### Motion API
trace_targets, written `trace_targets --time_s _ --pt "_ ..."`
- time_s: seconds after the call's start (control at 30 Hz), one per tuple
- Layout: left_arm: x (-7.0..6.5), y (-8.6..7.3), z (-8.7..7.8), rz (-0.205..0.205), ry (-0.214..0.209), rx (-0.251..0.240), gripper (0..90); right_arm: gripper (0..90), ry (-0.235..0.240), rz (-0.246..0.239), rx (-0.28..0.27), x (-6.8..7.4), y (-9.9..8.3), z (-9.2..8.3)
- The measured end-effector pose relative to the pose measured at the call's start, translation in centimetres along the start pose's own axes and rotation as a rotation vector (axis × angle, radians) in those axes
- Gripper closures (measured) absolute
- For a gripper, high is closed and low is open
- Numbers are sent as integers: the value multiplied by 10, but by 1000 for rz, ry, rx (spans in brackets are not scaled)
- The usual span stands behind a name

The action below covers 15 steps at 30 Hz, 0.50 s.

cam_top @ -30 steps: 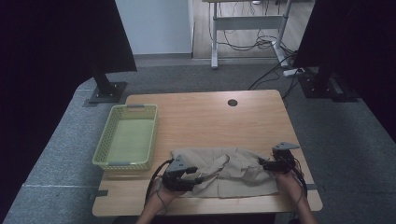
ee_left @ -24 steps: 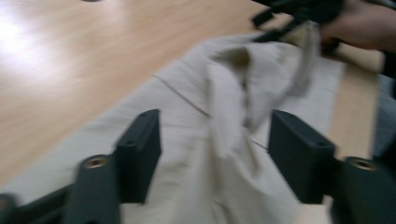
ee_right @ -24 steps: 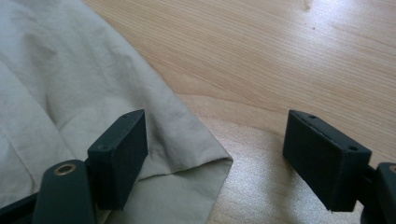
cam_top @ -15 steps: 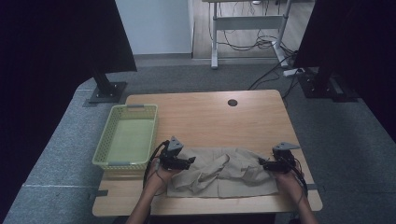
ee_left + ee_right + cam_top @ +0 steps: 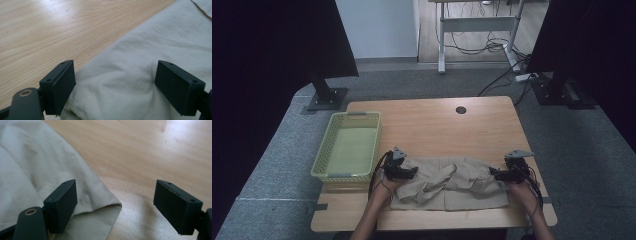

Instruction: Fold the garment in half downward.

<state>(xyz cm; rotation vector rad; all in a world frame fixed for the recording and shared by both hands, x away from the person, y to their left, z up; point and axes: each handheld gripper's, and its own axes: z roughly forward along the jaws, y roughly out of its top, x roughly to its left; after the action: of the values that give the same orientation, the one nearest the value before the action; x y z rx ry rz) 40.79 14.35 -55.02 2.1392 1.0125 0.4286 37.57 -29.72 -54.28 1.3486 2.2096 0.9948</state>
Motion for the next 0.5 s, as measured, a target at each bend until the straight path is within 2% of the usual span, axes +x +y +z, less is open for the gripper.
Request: trace_targets --time_s 0.1,0.13,0.23,0.27,0.3,0.33,0.37,0.5 --pt "1 1 1 -5 4 0 164 187 10 -6 -10 1 7 -4" --pt "2 2 2 -16 17 0 164 187 10 -6 -10 1 7 -4" --pt "5 4 5 -27 30 0 164 182 57 -27 -51 12 35 -14" --pt "6 5 6 -30 34 0 164 182 57 -27 -51 12 35 -14" --pt "6 6 6 -32 37 1 164 181 73 -31 -57 15 40 -14" --pt "7 6 7 -36 40 0 164 179 108 -36 -63 23 49 -13" --pt "7 7 7 -39 42 0 164 179 108 -36 -63 23 49 -13" --pt "8 7 8 -45 50 0 164 178 181 -69 -71 45 66 -6"
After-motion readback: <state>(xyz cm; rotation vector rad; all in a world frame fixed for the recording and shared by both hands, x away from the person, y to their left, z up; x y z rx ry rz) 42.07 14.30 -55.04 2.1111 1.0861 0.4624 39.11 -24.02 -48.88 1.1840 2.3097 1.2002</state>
